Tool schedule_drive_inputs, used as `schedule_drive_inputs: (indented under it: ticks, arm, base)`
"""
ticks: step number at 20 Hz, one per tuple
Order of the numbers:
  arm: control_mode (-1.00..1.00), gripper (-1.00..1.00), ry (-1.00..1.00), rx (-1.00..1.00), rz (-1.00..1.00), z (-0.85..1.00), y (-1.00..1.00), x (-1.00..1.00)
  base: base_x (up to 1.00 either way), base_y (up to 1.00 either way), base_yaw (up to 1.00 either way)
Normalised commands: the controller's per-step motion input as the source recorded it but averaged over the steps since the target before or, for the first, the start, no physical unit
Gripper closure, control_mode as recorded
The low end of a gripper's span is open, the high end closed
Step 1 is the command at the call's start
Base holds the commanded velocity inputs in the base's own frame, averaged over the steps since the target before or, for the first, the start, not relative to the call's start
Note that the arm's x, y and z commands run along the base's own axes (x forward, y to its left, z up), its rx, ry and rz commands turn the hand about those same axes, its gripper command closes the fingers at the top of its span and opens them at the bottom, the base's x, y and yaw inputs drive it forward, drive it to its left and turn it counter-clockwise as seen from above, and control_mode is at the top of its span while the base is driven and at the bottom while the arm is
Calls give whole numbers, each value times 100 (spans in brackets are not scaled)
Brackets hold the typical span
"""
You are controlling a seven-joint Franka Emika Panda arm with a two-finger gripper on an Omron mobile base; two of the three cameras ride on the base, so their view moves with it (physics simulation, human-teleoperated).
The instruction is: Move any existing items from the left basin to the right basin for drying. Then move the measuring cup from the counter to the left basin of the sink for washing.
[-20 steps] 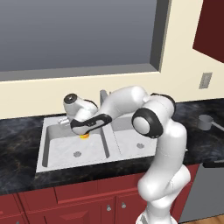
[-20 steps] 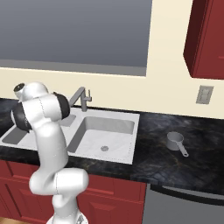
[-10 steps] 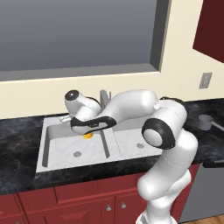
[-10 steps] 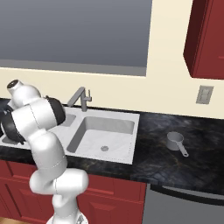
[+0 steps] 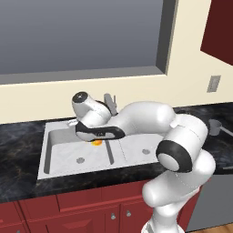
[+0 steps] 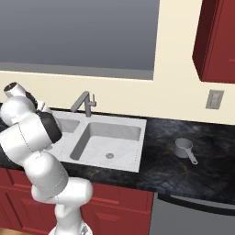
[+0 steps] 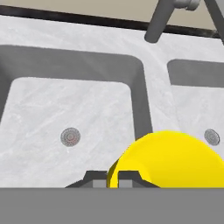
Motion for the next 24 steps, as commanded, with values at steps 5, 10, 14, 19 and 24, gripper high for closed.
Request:
schedule_drive_inputs:
  ticks: [5, 10, 14, 19, 24]
  arm:
    - [-100, 100, 0, 0, -5, 8, -25, -32]
    - [-100, 100, 0, 0, -2, 11, -28, -23]
    - [-100, 100, 4, 1, -1, 13, -34, -13]
    - [-100, 100, 7, 1, 0, 9, -38, -8]
    - [-100, 100, 5, 1, 0, 1, -44, -12]
  base:
    - [0, 0, 0]
    - [0, 0, 0]
    - [0, 0, 0]
    - [0, 0, 0]
    - [0, 0, 0]
